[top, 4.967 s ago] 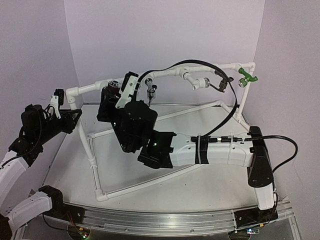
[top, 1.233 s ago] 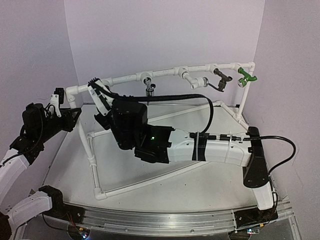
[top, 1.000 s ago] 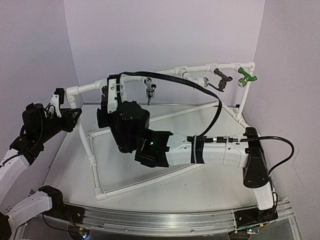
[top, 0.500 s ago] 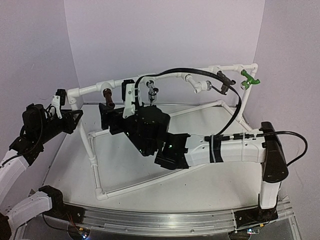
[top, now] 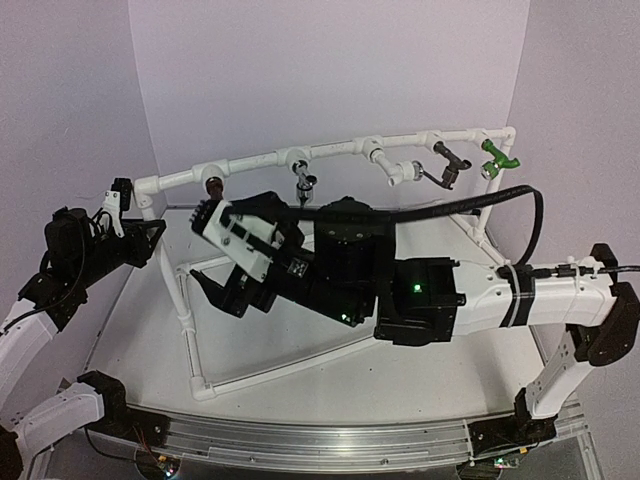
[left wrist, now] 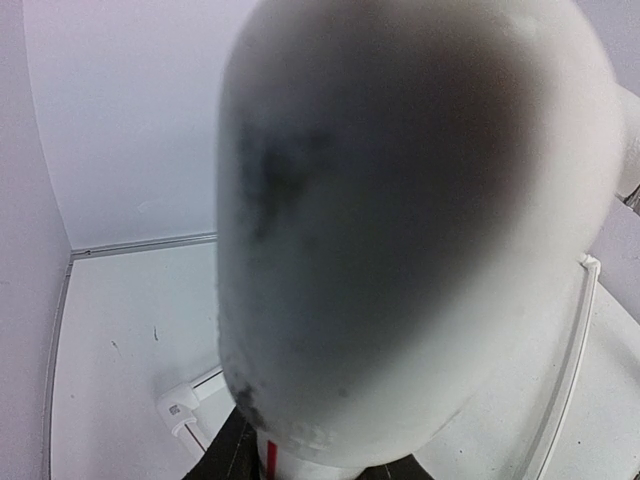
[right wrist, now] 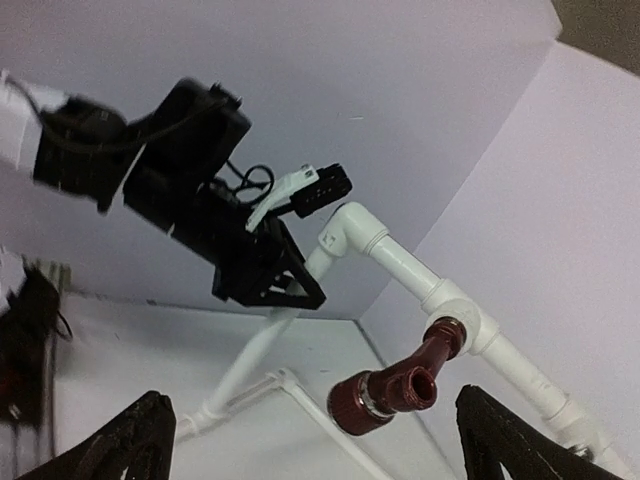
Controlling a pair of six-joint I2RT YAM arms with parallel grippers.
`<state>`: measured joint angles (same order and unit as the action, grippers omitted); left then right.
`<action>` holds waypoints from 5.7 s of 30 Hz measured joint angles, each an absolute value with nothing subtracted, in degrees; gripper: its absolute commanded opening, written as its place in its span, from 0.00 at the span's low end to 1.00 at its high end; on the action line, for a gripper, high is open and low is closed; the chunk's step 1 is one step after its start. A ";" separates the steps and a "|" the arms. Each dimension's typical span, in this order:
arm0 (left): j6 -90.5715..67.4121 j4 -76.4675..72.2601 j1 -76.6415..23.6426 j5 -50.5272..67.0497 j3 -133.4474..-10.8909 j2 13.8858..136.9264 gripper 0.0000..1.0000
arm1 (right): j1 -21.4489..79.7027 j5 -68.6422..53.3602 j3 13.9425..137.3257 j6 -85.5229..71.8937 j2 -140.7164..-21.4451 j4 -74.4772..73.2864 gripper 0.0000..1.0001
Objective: Install the water faucets
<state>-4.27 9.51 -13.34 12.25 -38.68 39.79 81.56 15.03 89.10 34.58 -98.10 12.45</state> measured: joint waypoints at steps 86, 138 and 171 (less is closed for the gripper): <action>-4.05 8.80 -12.84 12.49 -39.00 41.04 0.01 | 80.06 27.90 98.84 16.83 -110.05 22.13 0.87; -3.46 9.78 -13.13 14.31 -39.00 40.18 0.01 | 80.68 19.68 93.08 78.01 -102.28 8.03 0.98; -4.08 9.48 -12.95 14.02 -39.00 40.44 0.01 | 76.81 38.99 114.00 86.93 -121.47 16.11 0.00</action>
<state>-4.08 9.48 -12.95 14.02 -39.00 40.44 76.81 38.99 114.00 86.93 -121.47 16.11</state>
